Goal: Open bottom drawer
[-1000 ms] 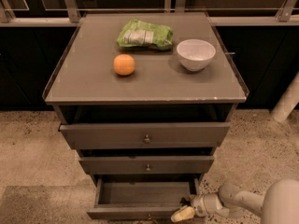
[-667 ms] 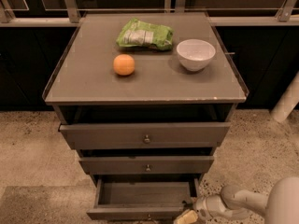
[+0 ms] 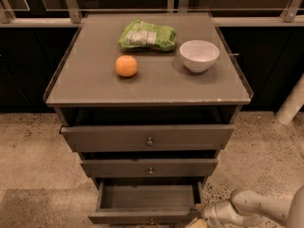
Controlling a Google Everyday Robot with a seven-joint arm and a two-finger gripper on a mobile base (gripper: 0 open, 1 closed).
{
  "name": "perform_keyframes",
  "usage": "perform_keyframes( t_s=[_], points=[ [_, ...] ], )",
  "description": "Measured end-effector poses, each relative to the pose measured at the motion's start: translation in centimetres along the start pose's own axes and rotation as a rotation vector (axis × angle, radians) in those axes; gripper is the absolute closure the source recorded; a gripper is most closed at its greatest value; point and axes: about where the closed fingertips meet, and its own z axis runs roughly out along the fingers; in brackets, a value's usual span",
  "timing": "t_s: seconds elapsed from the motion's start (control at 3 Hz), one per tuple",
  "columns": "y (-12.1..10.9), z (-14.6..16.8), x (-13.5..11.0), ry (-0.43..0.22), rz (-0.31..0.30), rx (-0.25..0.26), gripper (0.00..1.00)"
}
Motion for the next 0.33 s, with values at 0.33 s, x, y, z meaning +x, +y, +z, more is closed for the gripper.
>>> perform_keyframes(
  t_s=[0.33],
  points=[
    [0.23, -0.12, -0.06, 0.003, -0.002, -0.002, 0.0]
  ],
)
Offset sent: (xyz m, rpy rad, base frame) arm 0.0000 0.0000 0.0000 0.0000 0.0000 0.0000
